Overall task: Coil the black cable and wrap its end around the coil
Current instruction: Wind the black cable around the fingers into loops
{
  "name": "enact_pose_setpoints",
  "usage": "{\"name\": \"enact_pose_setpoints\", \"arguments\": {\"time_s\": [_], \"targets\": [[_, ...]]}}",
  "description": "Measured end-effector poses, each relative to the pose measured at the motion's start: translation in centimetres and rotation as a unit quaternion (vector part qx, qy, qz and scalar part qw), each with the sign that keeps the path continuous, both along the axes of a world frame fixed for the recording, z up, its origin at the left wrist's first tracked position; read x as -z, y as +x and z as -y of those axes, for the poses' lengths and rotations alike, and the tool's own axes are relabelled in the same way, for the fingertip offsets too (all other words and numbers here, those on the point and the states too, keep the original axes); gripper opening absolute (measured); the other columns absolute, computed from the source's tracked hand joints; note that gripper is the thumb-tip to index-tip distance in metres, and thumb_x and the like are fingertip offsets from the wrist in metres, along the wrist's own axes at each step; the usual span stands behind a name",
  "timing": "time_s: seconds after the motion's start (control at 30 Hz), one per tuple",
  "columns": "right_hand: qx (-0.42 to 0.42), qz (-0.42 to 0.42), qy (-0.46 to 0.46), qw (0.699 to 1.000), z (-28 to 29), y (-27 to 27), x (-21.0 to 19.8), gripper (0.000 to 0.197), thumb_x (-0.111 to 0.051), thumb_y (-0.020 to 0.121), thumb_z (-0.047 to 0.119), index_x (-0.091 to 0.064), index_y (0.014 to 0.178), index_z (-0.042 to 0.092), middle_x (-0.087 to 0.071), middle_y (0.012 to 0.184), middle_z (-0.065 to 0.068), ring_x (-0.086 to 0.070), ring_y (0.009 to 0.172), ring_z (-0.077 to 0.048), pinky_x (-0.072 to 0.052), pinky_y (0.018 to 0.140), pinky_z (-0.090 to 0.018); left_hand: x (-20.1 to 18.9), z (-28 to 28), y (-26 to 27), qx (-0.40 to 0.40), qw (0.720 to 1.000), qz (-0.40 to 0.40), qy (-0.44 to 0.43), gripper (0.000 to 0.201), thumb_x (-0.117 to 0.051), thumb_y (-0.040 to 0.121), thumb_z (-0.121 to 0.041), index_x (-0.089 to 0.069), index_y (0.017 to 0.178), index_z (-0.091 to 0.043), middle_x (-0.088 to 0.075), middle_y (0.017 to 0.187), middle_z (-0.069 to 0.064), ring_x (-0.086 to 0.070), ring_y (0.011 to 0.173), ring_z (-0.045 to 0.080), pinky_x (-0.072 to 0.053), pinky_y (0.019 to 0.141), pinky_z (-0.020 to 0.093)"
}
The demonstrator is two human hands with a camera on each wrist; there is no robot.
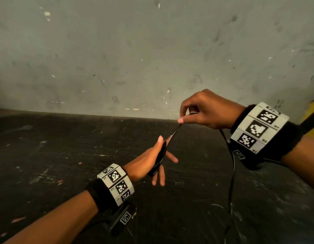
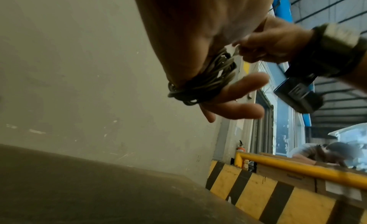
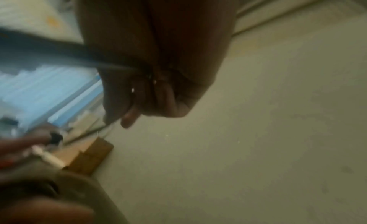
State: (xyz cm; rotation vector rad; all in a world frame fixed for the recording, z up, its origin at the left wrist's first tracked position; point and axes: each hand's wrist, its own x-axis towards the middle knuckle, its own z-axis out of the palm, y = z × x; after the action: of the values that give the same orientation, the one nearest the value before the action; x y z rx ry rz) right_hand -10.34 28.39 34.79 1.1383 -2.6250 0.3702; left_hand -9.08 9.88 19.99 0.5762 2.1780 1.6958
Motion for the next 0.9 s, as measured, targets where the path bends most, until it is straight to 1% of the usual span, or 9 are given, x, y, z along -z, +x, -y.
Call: {"name": "enact_pose_setpoints", "arguments": {"time_s": [0.2, 0.3, 0.4, 0.47, 0.57, 0.67, 0.77, 0.83, 0.9], "targets": [[0.03, -0.068, 0.017, 0.997, -1.1, -3.3, 3.7, 0.052, -0.045, 0.081, 0.06, -0.053, 0.06, 0.013, -0.049, 0.056, 0.002, -0.044, 0.051, -0.017, -0.04, 0.053, -0.037, -1.5, -0.1, 1.4, 0.107, 0.989, 0.059, 0.085, 0.098, -0.027, 0.06, -0.089, -0.013, 0.146, -0.044, -0.061, 0.125, 0.012, -0.065, 0.052, 0.019, -0.043, 0.032, 0.019], [0.039, -0.034, -0.026, 0.998, -0.5, -3.2, 7.5, 0.05, -0.038, 0.09, 0.052, -0.058, 0.067, 0.012, -0.062, 0.063, -0.01, -0.056, 0.058, -0.025, -0.044, 0.057, -0.038, -2.6, -0.1, 1.2, 0.139, 0.974, 0.081, 0.162, 0.096, -0.027, 0.065, -0.086, -0.017, 0.148, -0.038, -0.061, 0.124, 0.018, -0.067, 0.051, 0.022, -0.041, 0.029, 0.018], [0.064, 0.012, -0.104, 0.992, 0.6, -2.4, 10.7, 0.039, -0.031, 0.088, 0.036, -0.06, 0.095, 0.01, -0.071, 0.084, -0.018, -0.066, 0.075, -0.037, -0.052, 0.063, -0.044, -4.3, -0.3, 0.7, 0.131, 0.95, 0.11, 0.262, 0.094, -0.018, 0.07, -0.082, -0.024, 0.147, -0.03, -0.062, 0.122, 0.023, -0.067, 0.051, 0.026, -0.043, 0.028, 0.02], [0.062, 0.025, -0.128, 0.989, 1.7, -2.0, 12.2, 0.043, -0.028, 0.084, 0.035, -0.056, 0.106, 0.011, -0.069, 0.094, -0.02, -0.066, 0.084, -0.04, -0.053, 0.069, -0.051, -5.3, -0.5, 0.1, 0.106, 0.931, 0.127, 0.325, 0.092, -0.014, 0.073, -0.082, -0.024, 0.147, -0.028, -0.062, 0.123, 0.024, -0.069, 0.056, 0.028, -0.05, 0.034, 0.025], [0.039, 0.027, -0.111, 0.993, 3.5, -0.9, 13.5, 0.029, -0.032, 0.09, 0.031, -0.051, 0.106, 0.016, -0.068, 0.097, -0.018, -0.064, 0.085, -0.039, -0.052, 0.069, -0.05, -6.4, -0.6, -1.0, 0.036, 0.915, 0.118, 0.385, 0.092, -0.014, 0.075, -0.081, -0.015, 0.149, -0.027, -0.06, 0.128, 0.023, -0.073, 0.066, 0.03, -0.058, 0.044, 0.03], [0.015, 0.063, -0.091, 0.994, 4.8, 0.8, 13.9, 0.021, -0.037, 0.095, 0.032, -0.051, 0.096, 0.016, -0.067, 0.086, -0.014, -0.064, 0.08, -0.036, -0.051, 0.066, -0.047, -6.7, -0.5, -2.3, -0.044, 0.921, 0.098, 0.374, 0.09, -0.013, 0.076, -0.08, -0.009, 0.15, -0.028, -0.058, 0.131, 0.02, -0.073, 0.072, 0.033, -0.059, 0.046, 0.031], [0.004, 0.075, -0.079, 0.994, 5.3, 2.1, 12.7, 0.02, -0.041, 0.095, 0.031, -0.048, 0.078, 0.022, -0.059, 0.078, 0.0, -0.063, 0.081, -0.028, -0.046, 0.064, -0.036, -5.9, -0.4, -2.6, -0.08, 0.949, 0.066, 0.298, 0.085, -0.008, 0.078, -0.077, -0.004, 0.15, -0.032, -0.052, 0.137, 0.016, -0.073, 0.073, 0.031, -0.059, 0.05, 0.034], [0.0, 0.067, -0.051, 0.996, 5.2, 2.9, 11.4, 0.021, -0.043, 0.094, 0.03, -0.054, 0.079, 0.02, -0.063, 0.089, 0.004, -0.062, 0.086, -0.022, -0.045, 0.067, -0.033, -4.9, -0.5, -2.5, -0.094, 0.967, 0.043, 0.235, 0.082, -0.007, 0.079, -0.075, -0.002, 0.15, -0.033, -0.054, 0.135, 0.012, -0.07, 0.07, 0.028, -0.06, 0.063, 0.041], [0.013, 0.071, -0.015, 0.997, 4.8, 3.5, 10.0, 0.019, -0.047, 0.093, 0.03, -0.059, 0.081, 0.02, -0.057, 0.075, 0.012, -0.055, 0.068, -0.014, -0.038, 0.061, -0.029, -3.8, -0.4, -2.4, -0.105, 0.975, 0.038, 0.19, 0.089, -0.013, 0.073, -0.077, -0.002, 0.15, -0.033, -0.059, 0.127, 0.013, -0.062, 0.07, 0.031, -0.053, 0.077, 0.051]]}}
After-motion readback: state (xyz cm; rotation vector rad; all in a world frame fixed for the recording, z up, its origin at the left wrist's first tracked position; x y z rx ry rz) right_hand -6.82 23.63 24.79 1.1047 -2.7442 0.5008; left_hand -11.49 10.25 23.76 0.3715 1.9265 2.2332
